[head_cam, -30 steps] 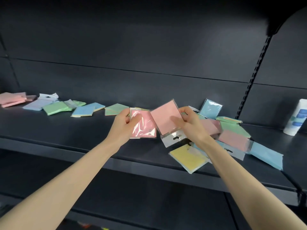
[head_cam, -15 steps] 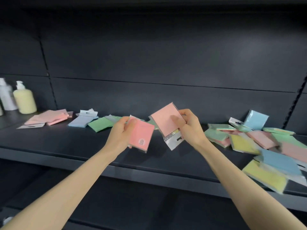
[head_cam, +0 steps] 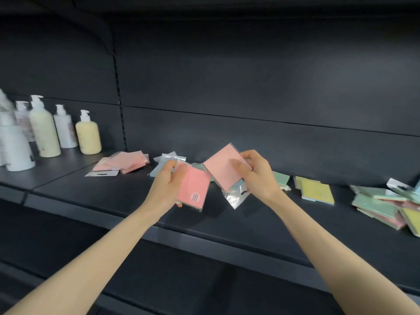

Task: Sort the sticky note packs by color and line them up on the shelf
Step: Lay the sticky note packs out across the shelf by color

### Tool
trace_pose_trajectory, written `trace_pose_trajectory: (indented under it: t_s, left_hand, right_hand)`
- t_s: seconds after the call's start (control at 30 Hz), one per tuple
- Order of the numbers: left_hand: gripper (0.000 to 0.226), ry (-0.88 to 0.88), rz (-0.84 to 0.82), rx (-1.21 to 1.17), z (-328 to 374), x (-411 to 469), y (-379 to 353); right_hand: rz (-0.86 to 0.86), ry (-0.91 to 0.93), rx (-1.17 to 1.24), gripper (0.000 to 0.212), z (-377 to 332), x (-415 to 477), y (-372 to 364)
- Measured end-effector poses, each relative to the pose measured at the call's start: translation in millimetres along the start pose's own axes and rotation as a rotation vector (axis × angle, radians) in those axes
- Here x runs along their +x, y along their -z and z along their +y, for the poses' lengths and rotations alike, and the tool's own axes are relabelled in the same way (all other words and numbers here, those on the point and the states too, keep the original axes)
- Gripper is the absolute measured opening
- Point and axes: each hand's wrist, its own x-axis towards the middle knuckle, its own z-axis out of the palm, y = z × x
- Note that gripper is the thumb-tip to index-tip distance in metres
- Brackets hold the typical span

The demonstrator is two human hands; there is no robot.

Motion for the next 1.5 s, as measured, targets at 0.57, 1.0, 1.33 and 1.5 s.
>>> trace_pose_trajectory:
  t_s: [0.57,1.0,1.33,1.5]
  left_hand:
    - [0.018,0.052,0.171,0.103,-63,82,93]
    - [0.018,0.041,0.09,0.293,-125,126,242]
    - [0.015,0.01,-0.068,0.214,-154,148,291]
    - [0.017,-0.004,-0.113,0.181,-160,153,284]
  right_hand:
    - [-0.214,0.065,0.015,0.014,6,116,-127]
    - [-0.285,-0.005,-0.12,0.015,-28,144,-279]
    - [-0.298,-0.119,-0.401,0.021,-32,130,-338]
    - [-0.288,-0.164,-0.425,0.03,-27,123,-329]
